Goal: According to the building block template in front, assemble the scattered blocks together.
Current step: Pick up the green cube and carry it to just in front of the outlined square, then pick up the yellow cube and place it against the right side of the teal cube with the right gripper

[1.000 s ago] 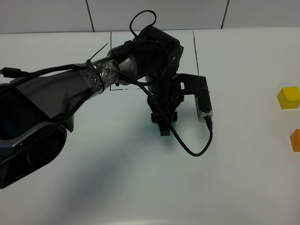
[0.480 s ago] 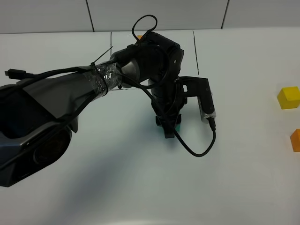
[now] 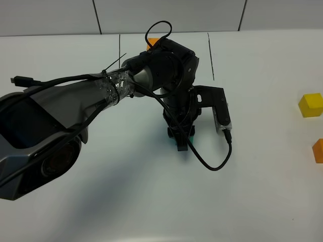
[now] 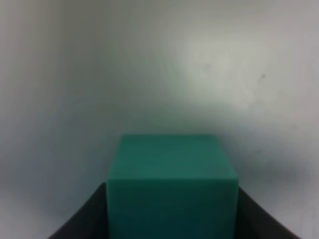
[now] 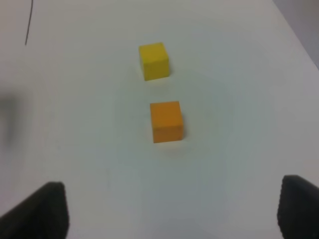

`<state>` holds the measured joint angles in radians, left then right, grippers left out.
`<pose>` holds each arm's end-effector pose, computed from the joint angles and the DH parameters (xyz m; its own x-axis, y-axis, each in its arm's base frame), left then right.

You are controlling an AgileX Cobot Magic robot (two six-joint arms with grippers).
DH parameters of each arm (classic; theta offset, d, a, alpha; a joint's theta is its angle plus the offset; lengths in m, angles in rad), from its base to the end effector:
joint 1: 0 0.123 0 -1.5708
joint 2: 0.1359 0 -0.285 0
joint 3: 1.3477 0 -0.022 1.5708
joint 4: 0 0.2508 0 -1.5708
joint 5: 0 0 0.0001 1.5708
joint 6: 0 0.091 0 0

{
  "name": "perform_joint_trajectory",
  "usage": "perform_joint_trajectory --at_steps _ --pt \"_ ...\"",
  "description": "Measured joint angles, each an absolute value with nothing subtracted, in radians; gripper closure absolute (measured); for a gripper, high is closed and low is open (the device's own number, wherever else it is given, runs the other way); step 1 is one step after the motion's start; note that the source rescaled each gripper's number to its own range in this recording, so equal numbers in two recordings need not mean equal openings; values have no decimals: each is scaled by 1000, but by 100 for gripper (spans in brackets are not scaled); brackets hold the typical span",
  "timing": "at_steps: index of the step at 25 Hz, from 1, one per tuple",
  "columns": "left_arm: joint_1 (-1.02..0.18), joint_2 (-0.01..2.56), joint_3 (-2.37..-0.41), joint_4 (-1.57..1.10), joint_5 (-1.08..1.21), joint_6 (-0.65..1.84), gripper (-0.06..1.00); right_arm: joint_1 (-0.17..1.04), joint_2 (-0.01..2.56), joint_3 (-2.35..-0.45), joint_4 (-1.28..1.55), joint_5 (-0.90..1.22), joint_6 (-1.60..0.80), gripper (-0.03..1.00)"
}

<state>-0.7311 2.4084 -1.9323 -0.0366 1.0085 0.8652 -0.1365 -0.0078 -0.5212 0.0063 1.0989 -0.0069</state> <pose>0.3642 -0.3304 0.1189 0.0162 0.9904 -0.1374 0.9940 -0.0011 0.1091 -0.0100 0.0019 0.2800 -0.4604 0.0592 -0.8858 0.1293 0.9916 -0.0010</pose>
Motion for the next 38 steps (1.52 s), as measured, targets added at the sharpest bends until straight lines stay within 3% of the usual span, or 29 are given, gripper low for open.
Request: perform_joint_trajectory --at_steps 14,17,21,25,29,38 --pt "-731 2408 -1932 -37 1008 871 94 -136 -8 -521 6 1099 -7 21" --pt "-731 2419 -1932 -37 990 874 79 -136 -8 -521 6 1099 -7 21" --pt "-731 2429 -1931 -37 988 873 34 -136 -8 -521 6 1099 -7 21" --pt "-731 2428 -1931 -37 998 867 3 -136 -8 -521 6 1099 -7 21" --pt "-731 2402 -1931 -36 1007 853 -4 -136 -8 -521 6 1099 -7 21" --pt "-731 2304 -1931 -35 1032 808 -6 -136 -8 -521 6 1099 -7 21"
